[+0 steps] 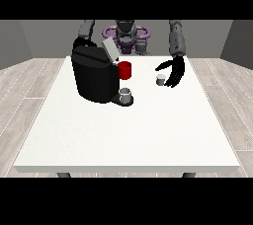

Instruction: Insert the coffee pod into the coffee machine and close the lid

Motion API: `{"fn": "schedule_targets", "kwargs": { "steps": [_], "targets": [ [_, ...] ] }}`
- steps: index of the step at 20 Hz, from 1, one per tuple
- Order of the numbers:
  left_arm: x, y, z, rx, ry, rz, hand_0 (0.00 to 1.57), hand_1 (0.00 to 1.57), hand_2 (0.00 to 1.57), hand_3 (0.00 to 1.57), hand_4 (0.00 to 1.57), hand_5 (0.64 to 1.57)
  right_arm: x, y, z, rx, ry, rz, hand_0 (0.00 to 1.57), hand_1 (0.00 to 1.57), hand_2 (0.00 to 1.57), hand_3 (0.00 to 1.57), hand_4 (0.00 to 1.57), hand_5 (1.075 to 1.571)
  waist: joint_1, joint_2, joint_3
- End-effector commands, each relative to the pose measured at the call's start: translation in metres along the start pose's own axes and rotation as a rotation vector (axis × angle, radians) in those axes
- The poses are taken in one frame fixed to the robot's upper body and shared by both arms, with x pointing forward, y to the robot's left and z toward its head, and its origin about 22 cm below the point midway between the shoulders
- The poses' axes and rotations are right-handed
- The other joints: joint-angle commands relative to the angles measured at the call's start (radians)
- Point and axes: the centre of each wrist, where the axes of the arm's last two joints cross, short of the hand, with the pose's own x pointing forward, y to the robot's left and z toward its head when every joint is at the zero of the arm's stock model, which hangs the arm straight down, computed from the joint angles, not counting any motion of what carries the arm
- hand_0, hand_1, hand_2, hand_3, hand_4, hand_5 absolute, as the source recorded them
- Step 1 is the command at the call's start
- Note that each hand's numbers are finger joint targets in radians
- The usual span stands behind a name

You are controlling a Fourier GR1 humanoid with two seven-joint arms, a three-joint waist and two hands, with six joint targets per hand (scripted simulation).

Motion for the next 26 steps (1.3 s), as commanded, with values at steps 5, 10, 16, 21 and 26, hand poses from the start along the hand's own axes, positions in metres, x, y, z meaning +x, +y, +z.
{"fn": "schedule_targets", "kwargs": {
  "steps": [5,10,16,21,26],
  "targets": [
    [0.006,-0.006,-0.01,0.063,-0.025,-0.135,0.67,0.67,0.81,0.55,0.0,1.571,0.011,-0.004,-0.012,0.015,-0.007,-0.031,0.0,0.0,0.0,0.0,0.47,1.571,-0.035,0.022,0.0001],
    [-0.004,-0.032,-0.006,0.075,-0.005,-0.139,0.77,0.77,0.92,0.69,0.35,1.571,-0.004,-0.013,0.001,0.002,0.08,-0.007,0.0,0.0,0.0,0.0,0.52,1.571,-0.015,-0.047,0.0002],
    [0.016,-0.024,-0.017,0.1,-0.083,-0.263,0.99,0.99,1.09,0.87,0.29,1.571,-0.014,-0.006,-0.011,-0.044,0.024,-0.031,0.0,0.0,0.0,0.0,0.51,1.571,0.012,0.013,0.0008],
    [0.001,-0.004,-0.017,0.136,-0.047,-0.299,1.11,1.11,1.17,0.97,0.28,1.571,0.003,0.007,-0.006,0.016,0.008,-0.052,0.0,0.0,0.0,0.0,0.51,1.571,-0.043,0.032,0.0],
    [0.024,0.007,-0.026,0.097,-0.199,-0.241,1.42,1.42,1.46,1.42,0.56,1.571,0.007,0.0,-0.019,-0.021,0.005,-0.057,0.0,0.0,0.0,0.0,0.43,1.571,-0.018,0.038,-0.0001]
  ]
}}
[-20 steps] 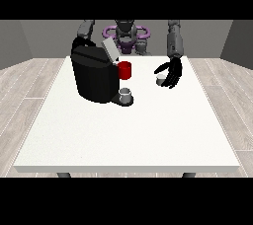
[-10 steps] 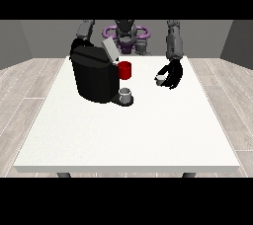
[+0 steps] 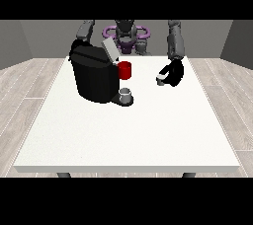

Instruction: Insert the coffee pod into the coffee machine and close the lid

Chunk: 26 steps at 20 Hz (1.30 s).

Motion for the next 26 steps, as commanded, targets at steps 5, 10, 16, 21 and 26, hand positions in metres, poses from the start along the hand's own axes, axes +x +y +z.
{"fn": "schedule_targets", "kwargs": {
  "steps": [5,10,16,21,26],
  "targets": [
    [0.047,0.028,-0.029,0.003,-0.125,0.019,1.39,1.39,1.41,1.35,0.58,1.571,-0.019,-0.024,-0.001,-0.006,0.029,-0.006,0.0,0.0,0.0,0.0,0.45,1.571,-0.006,-0.043,-0.0005],
    [0.063,0.059,-0.04,-0.074,-0.185,0.02,1.26,1.26,1.32,1.3,0.53,1.571,-0.012,0.006,-0.006,-0.005,0.121,-0.01,0.0,0.0,0.0,0.0,0.5,1.571,0.011,-0.1,-0.0009],
    [0.079,0.048,-0.045,-0.063,-0.154,0.03,1.26,1.26,1.33,1.29,0.54,1.571,-0.013,0.0,-0.003,0.036,0.135,0.006,0.0,0.0,0.0,0.0,0.44,1.571,-0.022,-0.118,-0.001],
    [0.098,0.099,-0.056,-0.006,-0.229,0.023,1.27,1.27,1.34,1.29,0.55,1.571,-0.002,0.014,-0.012,0.06,0.057,-0.024,0.0,0.0,0.0,0.0,0.5,1.571,-0.036,-0.076,-0.0009],
    [0.108,0.155,-0.06,0.07,-0.199,0.028,1.02,1.02,1.21,1.23,0.5,1.571,-0.007,0.02,0.002,0.123,0.029,-0.036,0.0,0.0,0.0,0.0,0.5,1.571,-0.118,-0.062,-0.001]
  ]
}}
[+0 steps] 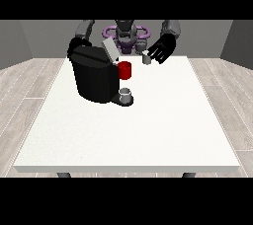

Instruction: Insert the coffee pod into the coffee machine and close the lid

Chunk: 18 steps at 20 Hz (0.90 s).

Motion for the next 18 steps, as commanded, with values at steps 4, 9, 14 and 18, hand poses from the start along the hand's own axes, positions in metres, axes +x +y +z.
{"fn": "schedule_targets", "kwargs": {
  "steps": [4,9,14,18],
  "targets": [
    [0.019,0.054,-0.012,0.09,0.027,0.031,1.21,1.21,1.25,1.19,0.49,1.571,0.025,0.015,-0.005,0.037,-0.052,0.0,0.0,0.0,0.0,0.0,0.52,1.571,-0.075,0.027,-0.0003],
    [0.051,0.05,-0.025,0.065,-0.018,0.02,1.26,1.26,1.32,1.25,0.52,1.571,0.014,0.016,-0.005,0.004,-0.066,0.011,0.0,0.0,0.0,0.0,0.51,1.571,-0.058,0.034,0.0002],
    [0.054,0.061,-0.027,0.104,-0.01,0.0,1.28,1.28,1.31,1.23,0.5,1.571,0.037,0.001,-0.018,0.029,-0.107,0.011,0.0,0.0,0.0,0.0,0.5,1.571,-0.092,0.085,0.0002],
    [0.059,0.066,-0.029,0.084,-0.023,0.003,1.31,1.31,1.33,1.24,0.49,1.571,0.042,0.003,-0.018,0.01,-0.106,0.048,0.0,0.0,0.0,0.0,0.52,1.571,-0.088,0.067,0.0001]
  ]
}}
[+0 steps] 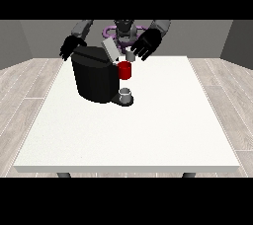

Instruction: Insert the coffee pod into the coffee machine and close the lid

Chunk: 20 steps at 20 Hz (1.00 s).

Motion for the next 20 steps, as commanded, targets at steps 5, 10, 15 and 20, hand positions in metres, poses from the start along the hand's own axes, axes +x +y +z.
{"fn": "schedule_targets", "kwargs": {
  "steps": [5,10,15,20],
  "targets": [
    [-0.003,0.024,0.001,0.065,-0.027,-0.005,1.3,1.3,1.33,1.23,0.5,1.571,0.015,-0.015,-0.007,-0.011,-0.097,0.011,0.0,0.0,0.0,0.0,0.53,1.571,-0.03,0.104,0.0],
    [0.013,-0.005,-0.006,-0.016,-0.027,0.0,1.26,1.26,1.3,1.21,0.51,1.571,-0.004,-0.026,-0.001,-0.056,-0.01,-0.02,0.0,0.0,0.0,0.0,0.51,1.571,-0.001,0.035,0.0004],
    [0.025,-0.006,-0.011,-0.013,-0.037,-0.021,1.18,1.18,1.26,1.19,0.5,1.571,-0.006,0.006,0.003,-0.036,-0.036,-0.019,0.0,0.0,0.0,0.0,0.5,1.571,0.0,0.049,0.0002],
    [0.012,-0.016,-0.007,-0.041,-0.052,0.006,1.2,1.2,1.28,1.21,0.52,1.571,0.003,-0.012,-0.004,-0.077,-0.034,-0.025,0.0,0.0,0.0,0.0,0.51,1.571,0.014,0.049,0.0]
  ]
}}
